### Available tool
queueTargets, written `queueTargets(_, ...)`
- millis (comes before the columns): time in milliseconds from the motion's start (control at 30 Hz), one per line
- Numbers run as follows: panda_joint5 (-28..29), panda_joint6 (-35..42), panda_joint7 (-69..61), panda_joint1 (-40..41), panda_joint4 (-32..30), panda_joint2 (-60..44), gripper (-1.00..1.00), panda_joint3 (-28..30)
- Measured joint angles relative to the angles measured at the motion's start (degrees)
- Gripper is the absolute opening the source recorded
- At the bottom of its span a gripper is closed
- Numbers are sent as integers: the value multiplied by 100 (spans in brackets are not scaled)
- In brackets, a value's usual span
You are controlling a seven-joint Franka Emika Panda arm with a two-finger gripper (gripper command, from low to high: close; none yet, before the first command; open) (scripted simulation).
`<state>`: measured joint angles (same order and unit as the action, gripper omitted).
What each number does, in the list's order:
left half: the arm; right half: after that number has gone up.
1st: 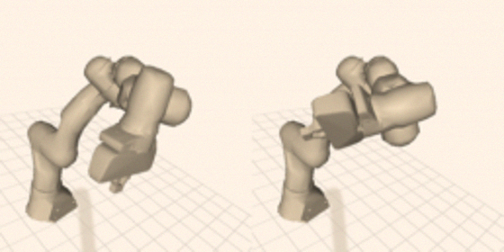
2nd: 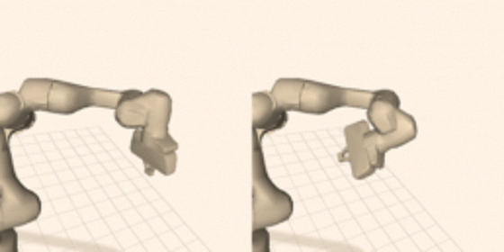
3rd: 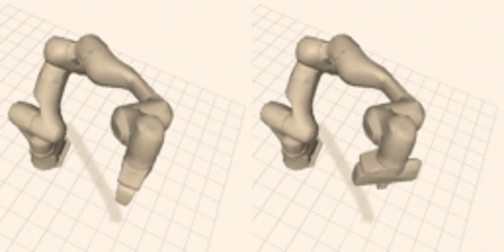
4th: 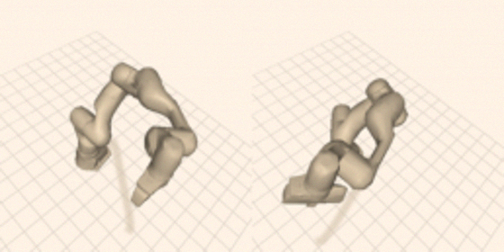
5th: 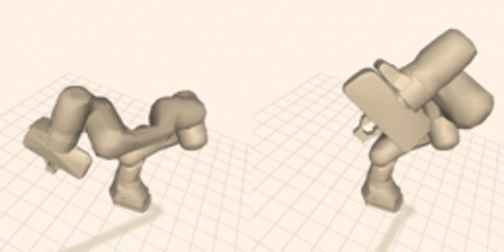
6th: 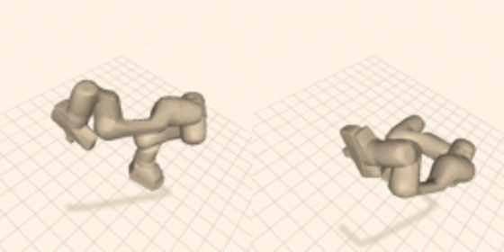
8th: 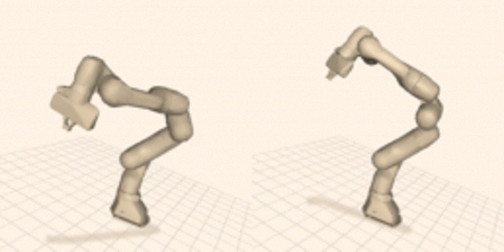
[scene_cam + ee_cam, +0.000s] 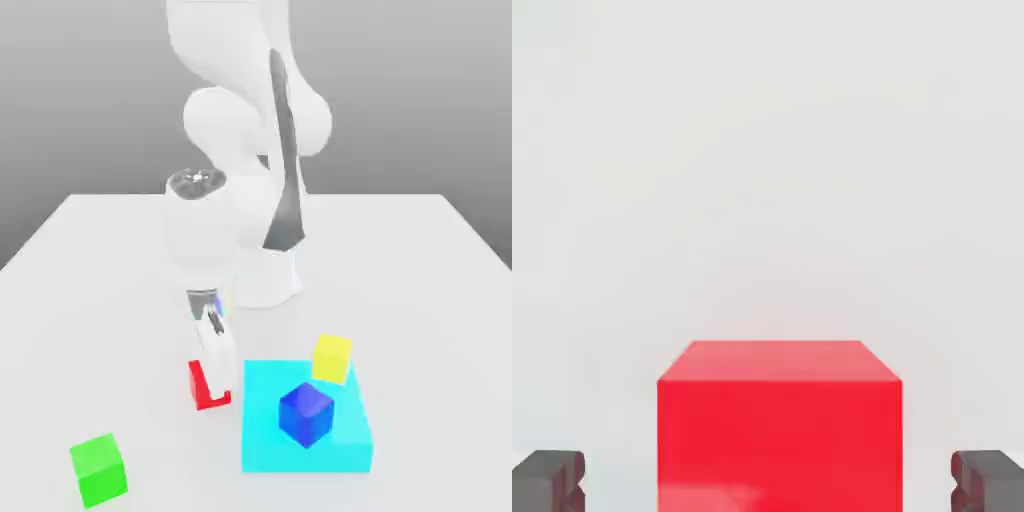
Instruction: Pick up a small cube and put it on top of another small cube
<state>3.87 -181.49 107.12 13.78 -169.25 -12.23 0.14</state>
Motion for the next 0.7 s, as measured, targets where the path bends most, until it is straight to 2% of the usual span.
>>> queueTargets(233,14,-20,12,-19,2,-10,-100,21)
queueTargets(400,-281,724,-202,170,-157,891,-100,-250)
queueTargets(533,-445,1410,-345,69,-273,1693,-100,-224)
queueTargets(700,-448,2302,-1283,-416,375,1950,-100,-359)
